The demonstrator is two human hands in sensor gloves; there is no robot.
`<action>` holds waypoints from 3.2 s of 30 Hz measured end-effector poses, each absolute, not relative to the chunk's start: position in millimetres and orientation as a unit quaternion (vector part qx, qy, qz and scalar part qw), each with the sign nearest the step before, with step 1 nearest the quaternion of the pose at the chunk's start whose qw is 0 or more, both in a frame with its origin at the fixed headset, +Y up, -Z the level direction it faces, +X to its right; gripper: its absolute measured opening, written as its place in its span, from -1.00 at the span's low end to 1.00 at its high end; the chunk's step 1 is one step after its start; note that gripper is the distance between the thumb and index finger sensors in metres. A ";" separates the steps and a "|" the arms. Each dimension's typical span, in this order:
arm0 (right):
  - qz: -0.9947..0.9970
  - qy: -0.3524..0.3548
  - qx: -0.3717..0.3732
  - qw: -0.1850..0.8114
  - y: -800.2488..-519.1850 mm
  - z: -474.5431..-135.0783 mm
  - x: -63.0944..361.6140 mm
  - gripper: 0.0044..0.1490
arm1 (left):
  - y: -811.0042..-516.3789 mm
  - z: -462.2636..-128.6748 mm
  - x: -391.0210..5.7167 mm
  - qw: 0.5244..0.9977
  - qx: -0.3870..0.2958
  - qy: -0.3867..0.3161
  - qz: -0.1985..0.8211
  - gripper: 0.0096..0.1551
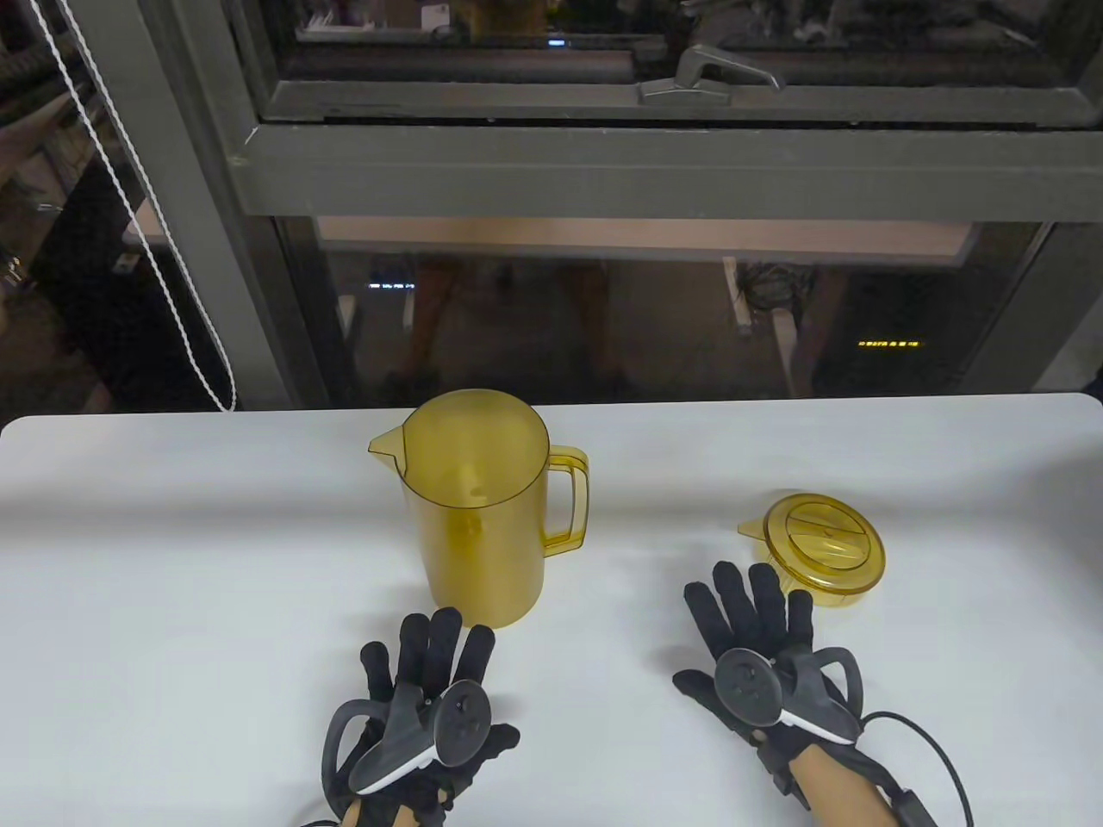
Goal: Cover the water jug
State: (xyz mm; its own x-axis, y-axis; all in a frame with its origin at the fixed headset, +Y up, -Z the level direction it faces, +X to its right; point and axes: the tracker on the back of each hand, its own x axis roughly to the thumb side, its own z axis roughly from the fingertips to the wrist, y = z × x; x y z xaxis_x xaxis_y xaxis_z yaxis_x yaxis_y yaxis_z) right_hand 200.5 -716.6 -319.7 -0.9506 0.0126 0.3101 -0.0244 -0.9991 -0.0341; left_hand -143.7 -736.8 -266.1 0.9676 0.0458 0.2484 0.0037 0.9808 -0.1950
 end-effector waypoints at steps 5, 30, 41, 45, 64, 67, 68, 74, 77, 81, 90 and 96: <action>0.992 -0.014 0.123 0.007 -686.3 -358.5 233.4 0.21 | -738.2 -267.4 -148.8 0.989 -0.096 -0.114 0.009 0.15; 0.998 0.063 -0.010 0.012 -715.4 -459.4 306.3 -0.19 | -749.5 -269.4 -154.7 0.990 -0.114 -0.086 -0.008 0.15; 0.998 0.065 -0.001 -0.025 -726.9 -464.6 303.9 -0.23 | -749.5 -269.4 -155.3 0.989 -0.123 -0.082 -0.012 0.15; 0.998 0.056 -0.001 -0.032 -726.9 -463.7 302.8 -0.25 | -749.5 -269.5 -155.8 0.989 -0.124 -0.080 -0.013 0.15; 0.988 -0.096 0.098 -0.067 -675.6 -358.0 256.8 -0.24 | -744.3 -270.2 -146.5 0.987 -0.117 -0.107 -0.010 0.15; 0.980 -0.128 0.140 -0.061 -664.7 -331.5 230.7 -0.24 | -741.8 -269.9 -142.6 0.987 -0.108 -0.115 -0.018 0.15; 0.976 -0.138 0.157 -0.062 -661.2 -320.3 218.4 -0.24 | -741.0 -269.3 -141.2 0.987 -0.105 -0.118 -0.016 0.15; 0.966 -0.152 0.204 -0.035 -667.4 -278.1 166.6 -0.24 | -738.8 -266.1 -134.4 0.986 -0.100 -0.130 -0.022 0.15; 0.964 -0.143 0.223 -0.022 -686.0 -266.9 142.0 -0.24 | -737.9 -265.0 -131.5 0.986 -0.096 -0.138 -0.016 0.15; 0.962 -0.127 0.241 -0.026 -706.5 -266.4 123.6 -0.24 | -738.7 -264.1 -129.3 0.984 -0.100 -0.145 -0.020 0.15; 0.952 -0.114 0.282 -0.034 -724.1 -265.8 102.9 -0.24 | -732.9 -260.6 -116.9 0.985 -0.045 -0.167 -0.003 0.13; 0.941 -0.151 0.303 -0.016 -713.6 -255.0 91.9 -0.25 | -695.3 -243.6 -79.5 0.967 0.151 -0.197 0.059 -0.18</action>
